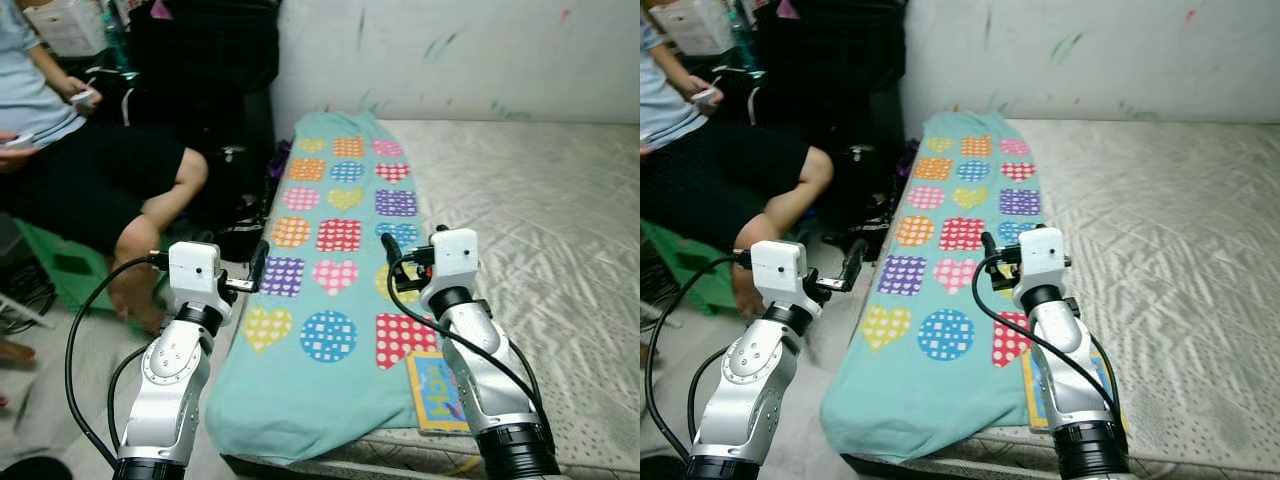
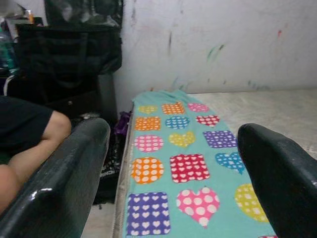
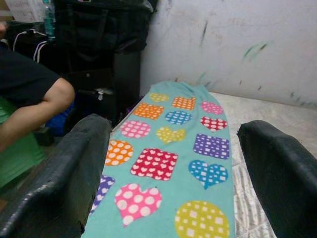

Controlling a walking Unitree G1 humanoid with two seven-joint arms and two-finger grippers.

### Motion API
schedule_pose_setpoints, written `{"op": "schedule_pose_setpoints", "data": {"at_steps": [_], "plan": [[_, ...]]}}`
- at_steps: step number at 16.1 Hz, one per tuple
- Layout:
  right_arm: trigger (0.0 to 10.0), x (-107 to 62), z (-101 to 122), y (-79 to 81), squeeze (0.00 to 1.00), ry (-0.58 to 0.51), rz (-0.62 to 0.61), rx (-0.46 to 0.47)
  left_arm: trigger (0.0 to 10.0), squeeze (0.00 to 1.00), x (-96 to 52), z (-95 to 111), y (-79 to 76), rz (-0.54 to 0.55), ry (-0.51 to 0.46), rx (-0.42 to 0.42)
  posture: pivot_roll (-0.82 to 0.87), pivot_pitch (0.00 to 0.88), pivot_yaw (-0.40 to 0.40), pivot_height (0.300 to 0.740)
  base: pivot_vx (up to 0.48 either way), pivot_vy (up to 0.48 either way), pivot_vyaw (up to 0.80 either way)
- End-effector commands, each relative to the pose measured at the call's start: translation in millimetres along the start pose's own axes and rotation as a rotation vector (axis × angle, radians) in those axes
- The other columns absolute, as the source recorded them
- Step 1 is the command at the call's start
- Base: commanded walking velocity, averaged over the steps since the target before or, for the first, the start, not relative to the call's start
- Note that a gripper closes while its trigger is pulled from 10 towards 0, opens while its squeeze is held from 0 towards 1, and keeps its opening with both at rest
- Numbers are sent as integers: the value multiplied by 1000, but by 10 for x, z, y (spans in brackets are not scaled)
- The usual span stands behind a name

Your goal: Clean up the room

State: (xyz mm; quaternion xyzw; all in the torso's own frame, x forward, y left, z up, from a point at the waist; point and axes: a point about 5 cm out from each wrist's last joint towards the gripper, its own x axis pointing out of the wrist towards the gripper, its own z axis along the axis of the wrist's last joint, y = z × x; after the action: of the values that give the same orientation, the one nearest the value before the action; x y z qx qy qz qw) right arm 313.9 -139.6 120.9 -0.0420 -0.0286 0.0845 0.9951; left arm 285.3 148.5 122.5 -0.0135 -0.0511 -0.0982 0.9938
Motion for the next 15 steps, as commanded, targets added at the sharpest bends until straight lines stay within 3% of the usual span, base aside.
{"op": "schedule_pose_setpoints", "data": {"at_steps": [1, 12, 15], "plan": [[10000, 17, 29, 29, 0, -11, 11, 4, 10000, 0, -3, -6, 14, -7, 7, 22, -39, 0, 38, 740, 0, 0, 0], [10000, 31, 32, 19, 0, -6, 1, 12, 10000, 0, 12, 12, 24, 2, -1, -2, -40, 0, 38, 740, 0, -57, 0], [10000, 32, 33, 15, 0, -6, 0, 14, 10000, 0, 14, 10, 23, 1, -1, -6, -40, 0, 38, 740, 0, 96, -667]]}}
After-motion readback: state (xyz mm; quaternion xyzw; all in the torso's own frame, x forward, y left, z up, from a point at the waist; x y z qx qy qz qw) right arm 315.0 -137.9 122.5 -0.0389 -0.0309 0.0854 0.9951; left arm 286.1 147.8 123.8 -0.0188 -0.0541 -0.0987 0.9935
